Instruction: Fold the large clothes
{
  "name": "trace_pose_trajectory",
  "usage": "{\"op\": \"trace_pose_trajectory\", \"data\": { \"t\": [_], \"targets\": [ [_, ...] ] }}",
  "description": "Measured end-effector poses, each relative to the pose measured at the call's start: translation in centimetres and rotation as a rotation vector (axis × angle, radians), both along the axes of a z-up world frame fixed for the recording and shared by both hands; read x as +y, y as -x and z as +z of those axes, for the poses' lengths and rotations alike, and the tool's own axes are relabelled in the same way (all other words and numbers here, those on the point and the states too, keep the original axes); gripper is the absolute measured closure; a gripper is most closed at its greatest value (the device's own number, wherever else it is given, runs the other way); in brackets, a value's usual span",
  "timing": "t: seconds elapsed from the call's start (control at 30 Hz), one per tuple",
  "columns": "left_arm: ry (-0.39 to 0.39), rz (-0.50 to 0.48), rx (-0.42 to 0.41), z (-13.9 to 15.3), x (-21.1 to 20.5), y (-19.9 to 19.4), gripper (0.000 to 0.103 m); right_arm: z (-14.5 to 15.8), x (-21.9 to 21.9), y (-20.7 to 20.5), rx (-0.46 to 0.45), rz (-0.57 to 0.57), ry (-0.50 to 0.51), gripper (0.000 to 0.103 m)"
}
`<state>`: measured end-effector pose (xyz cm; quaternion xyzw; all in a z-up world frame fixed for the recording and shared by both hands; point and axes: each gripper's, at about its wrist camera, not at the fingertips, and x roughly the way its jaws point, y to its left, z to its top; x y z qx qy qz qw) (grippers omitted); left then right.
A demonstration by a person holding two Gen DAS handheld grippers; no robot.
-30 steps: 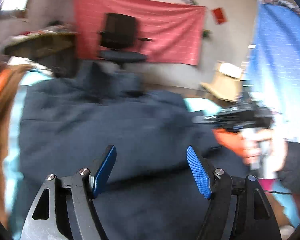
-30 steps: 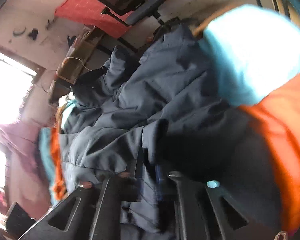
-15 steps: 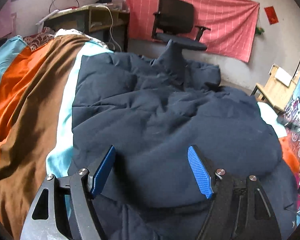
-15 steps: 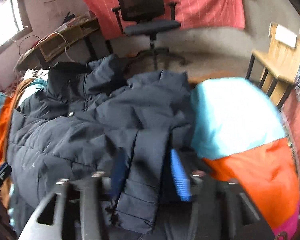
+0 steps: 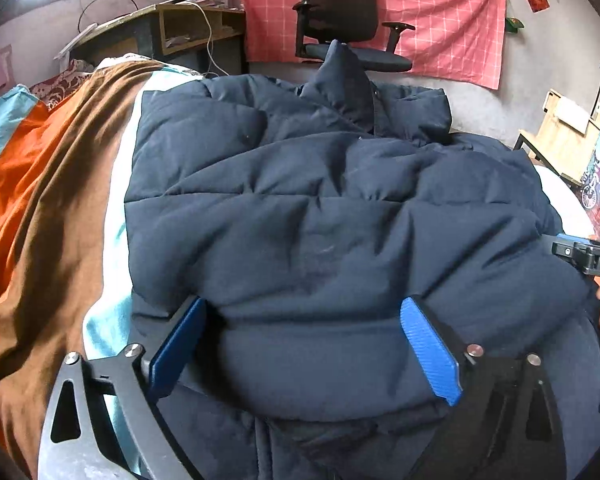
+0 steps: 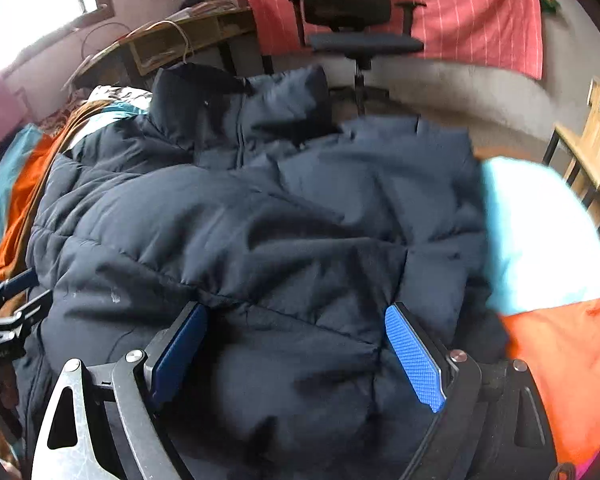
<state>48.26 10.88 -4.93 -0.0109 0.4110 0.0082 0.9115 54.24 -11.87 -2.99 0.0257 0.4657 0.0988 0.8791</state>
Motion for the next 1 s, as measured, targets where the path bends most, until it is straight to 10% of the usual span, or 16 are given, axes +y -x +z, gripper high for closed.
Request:
{"op": "trace_pose_trajectory", "data": {
  "t": [0.6,1.0],
  "targets": [
    [0.051,0.012,0.003,-1.3,1.0,-0.4,0.001,-4.4,-1.0,-1.8,0.072,-0.003,-0.048,0.0],
    [0.198,-0.082,0.043,9.9,3.3,4.4,0.001,7.6,-1.1,4.4,0.036,-0.181,-0.012,0.0]
  ]
}}
